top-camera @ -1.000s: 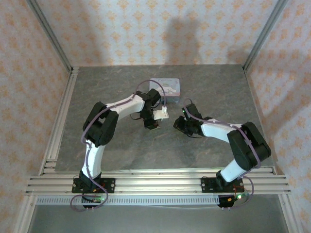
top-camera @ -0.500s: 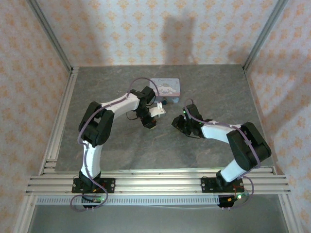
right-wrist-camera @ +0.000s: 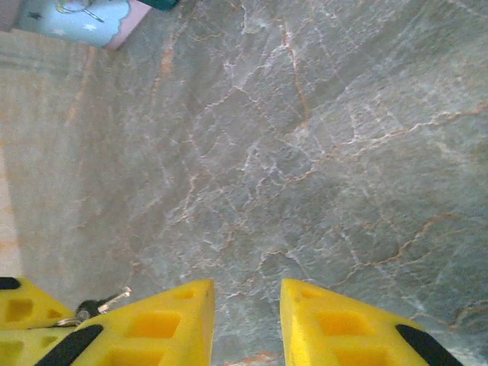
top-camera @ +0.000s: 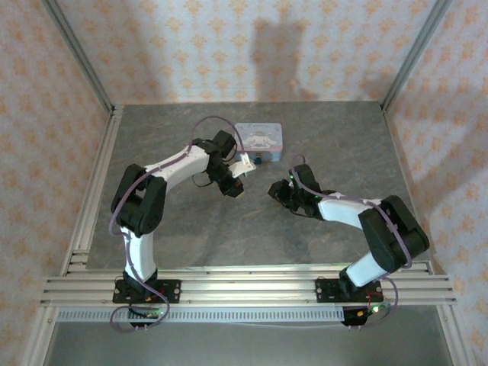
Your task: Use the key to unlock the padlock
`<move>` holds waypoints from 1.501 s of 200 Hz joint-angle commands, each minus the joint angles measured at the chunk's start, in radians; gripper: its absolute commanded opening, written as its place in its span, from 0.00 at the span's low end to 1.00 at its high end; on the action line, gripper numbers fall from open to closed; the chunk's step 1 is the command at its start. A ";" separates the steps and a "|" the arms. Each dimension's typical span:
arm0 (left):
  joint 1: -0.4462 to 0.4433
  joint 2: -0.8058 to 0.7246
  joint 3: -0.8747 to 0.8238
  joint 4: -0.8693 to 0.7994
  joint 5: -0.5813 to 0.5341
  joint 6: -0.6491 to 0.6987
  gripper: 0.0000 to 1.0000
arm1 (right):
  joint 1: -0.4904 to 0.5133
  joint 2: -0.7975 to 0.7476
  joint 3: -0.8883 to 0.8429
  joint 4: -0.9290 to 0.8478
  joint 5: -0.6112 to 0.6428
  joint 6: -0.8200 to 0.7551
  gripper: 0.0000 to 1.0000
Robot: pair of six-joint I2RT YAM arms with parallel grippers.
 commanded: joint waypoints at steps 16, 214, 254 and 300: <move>0.013 -0.163 -0.056 0.056 -0.020 -0.080 0.00 | -0.001 -0.051 0.014 0.091 -0.086 0.180 0.29; -0.028 -0.653 -0.356 0.370 -0.077 -0.289 0.00 | 0.153 -0.143 0.186 0.072 -0.080 0.466 0.45; -0.022 -0.617 -0.261 0.244 0.008 -0.248 0.00 | 0.152 -0.202 0.069 0.047 0.036 0.283 0.27; -0.009 -0.657 -0.263 0.238 0.019 -0.230 0.00 | 0.155 -0.093 0.046 0.369 -0.135 0.554 0.24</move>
